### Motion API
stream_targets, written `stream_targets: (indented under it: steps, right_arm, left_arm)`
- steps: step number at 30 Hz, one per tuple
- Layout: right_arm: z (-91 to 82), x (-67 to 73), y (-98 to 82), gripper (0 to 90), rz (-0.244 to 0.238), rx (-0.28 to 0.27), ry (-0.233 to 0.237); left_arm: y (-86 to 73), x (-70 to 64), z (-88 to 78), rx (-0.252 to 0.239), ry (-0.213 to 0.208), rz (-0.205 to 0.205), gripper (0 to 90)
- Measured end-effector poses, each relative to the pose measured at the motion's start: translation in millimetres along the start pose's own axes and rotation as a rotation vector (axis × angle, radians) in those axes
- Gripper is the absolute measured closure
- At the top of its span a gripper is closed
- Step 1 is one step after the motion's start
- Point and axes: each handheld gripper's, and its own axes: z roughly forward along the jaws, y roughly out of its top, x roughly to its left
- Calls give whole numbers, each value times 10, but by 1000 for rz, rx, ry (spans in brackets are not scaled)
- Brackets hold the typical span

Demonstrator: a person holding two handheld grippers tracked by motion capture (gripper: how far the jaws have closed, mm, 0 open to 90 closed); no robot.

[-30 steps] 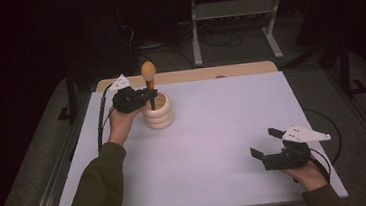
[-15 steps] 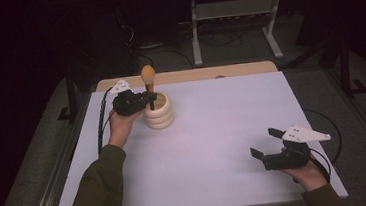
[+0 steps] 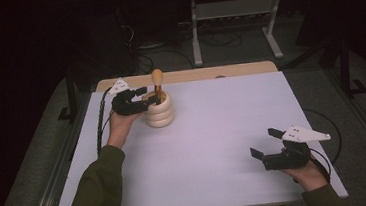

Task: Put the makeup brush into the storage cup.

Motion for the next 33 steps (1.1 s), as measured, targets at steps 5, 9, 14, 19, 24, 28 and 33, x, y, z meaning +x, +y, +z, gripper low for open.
stream_targets:
  steps: [5, 9, 14, 19, 24, 28, 33]
  right_arm:
    - [2, 0, 0, 49, -2, 1, 0]
    - [-3, 3, 1, 49, -1, 1, -3]
    - [-10, -1, 4, 49, 1, 0, -3]
    - [-9, -4, 5, 49, 1, -2, -3]
    - [-11, -8, 5, 49, -3, -5, -4]
    - [-17, -3, 6, 49, 1, -4, -5]
    - [-18, 4, 11, 49, 0, -6, -8]
  left_arm:
    - [13, -13, -16, 2, 7, 8, 169]
    - [12, -14, -34, 19, -8, 17, 135]
    - [21, -14, -72, 14, -12, 13, 90]
    - [31, -17, -132, 19, -20, 12, 73]
    - [30, -36, -186, 43, -31, 12, 66]
    - [25, -82, -243, 57, -47, 19, 45]
    - [21, -154, -331, 70, -62, 20, 29]
